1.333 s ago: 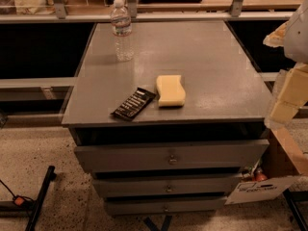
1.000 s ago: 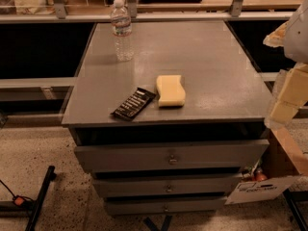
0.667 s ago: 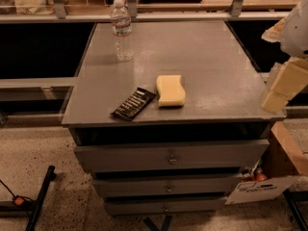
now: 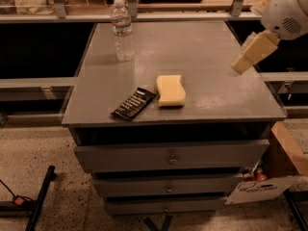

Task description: Knock water bottle over

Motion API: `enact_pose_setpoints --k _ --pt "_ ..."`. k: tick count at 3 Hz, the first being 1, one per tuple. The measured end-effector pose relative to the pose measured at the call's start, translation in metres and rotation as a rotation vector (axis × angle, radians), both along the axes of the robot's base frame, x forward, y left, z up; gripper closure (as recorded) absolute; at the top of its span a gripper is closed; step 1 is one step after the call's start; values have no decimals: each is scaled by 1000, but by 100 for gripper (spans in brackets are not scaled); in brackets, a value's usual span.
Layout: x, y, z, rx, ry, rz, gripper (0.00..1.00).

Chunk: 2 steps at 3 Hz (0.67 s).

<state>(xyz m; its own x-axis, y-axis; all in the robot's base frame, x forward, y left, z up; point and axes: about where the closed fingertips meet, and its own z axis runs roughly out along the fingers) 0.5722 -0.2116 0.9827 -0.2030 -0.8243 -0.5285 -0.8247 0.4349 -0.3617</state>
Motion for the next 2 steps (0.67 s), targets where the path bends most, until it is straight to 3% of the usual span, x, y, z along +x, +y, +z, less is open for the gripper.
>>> enact_pose_setpoints --k 1,2 --pt "63 32 1 154 -116 22 0" --pt "63 32 1 154 -116 23 0"
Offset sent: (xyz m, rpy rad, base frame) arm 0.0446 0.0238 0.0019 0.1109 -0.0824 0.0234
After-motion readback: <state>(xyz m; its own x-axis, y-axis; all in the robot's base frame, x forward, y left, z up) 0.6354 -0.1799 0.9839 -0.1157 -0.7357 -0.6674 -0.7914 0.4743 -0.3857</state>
